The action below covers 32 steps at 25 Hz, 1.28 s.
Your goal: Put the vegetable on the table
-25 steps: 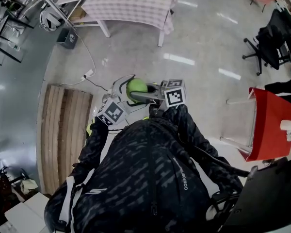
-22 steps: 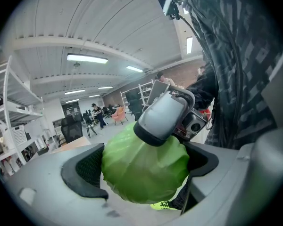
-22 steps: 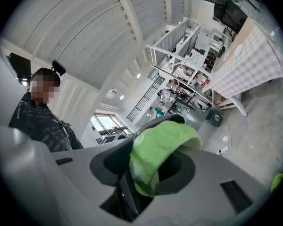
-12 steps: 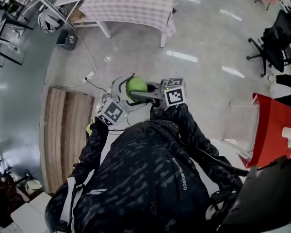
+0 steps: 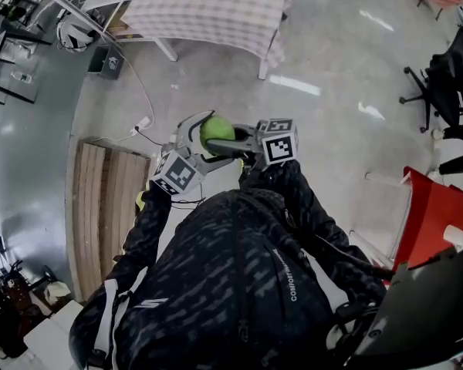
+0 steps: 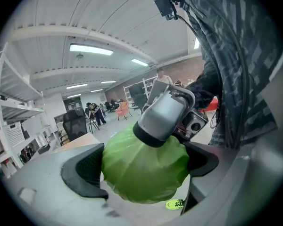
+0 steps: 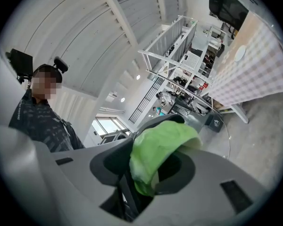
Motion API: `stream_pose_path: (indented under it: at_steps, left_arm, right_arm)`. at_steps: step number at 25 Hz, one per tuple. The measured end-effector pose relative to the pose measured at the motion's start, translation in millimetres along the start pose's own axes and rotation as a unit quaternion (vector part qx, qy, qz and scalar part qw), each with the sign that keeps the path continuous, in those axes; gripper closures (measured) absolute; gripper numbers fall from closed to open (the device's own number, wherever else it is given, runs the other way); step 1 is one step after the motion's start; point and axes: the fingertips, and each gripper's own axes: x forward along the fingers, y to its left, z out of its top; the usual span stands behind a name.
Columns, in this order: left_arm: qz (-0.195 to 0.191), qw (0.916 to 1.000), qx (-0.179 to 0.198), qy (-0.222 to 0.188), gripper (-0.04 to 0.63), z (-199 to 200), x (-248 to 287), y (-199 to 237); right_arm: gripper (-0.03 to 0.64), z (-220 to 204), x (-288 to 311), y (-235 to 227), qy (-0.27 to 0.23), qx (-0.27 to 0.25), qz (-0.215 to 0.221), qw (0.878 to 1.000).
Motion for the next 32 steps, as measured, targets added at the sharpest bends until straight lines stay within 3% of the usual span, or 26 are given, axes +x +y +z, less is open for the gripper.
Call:
stream_pose_path:
  at_steps: [16,32]
  left_arm:
    - [-0.001,0.9998,-0.019,0.011,0.097,-4,53,95]
    - [-0.004,0.9998,0.014,0.009,0.097,3,76,152]
  right_arm:
    - [0.495,83,-11,-69,0.011,0.020,0.003,1.000]
    - [0.495,137,-14,-101,-0.008,0.000,0.008,1.000]
